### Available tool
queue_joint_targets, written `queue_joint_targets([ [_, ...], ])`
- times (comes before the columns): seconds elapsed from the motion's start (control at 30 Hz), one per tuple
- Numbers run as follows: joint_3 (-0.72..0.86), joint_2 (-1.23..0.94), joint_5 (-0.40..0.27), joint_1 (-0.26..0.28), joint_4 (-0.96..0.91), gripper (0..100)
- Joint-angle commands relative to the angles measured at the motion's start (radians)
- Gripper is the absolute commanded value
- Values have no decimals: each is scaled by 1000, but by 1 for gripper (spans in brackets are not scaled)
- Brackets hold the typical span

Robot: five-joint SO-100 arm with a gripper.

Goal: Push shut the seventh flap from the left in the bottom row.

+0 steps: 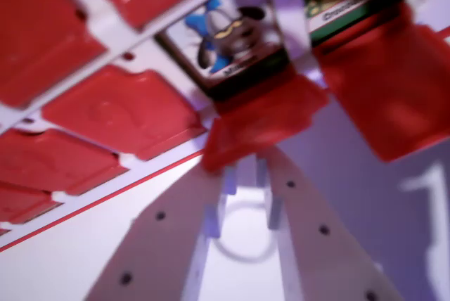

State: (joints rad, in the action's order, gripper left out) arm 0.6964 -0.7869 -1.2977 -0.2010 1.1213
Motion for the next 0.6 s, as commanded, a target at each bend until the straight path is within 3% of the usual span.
queue_joint_targets([
  [0.0,-123,-20,14,-2,-37,2],
  [0.57,-163,26,23,-11,-110,2],
])
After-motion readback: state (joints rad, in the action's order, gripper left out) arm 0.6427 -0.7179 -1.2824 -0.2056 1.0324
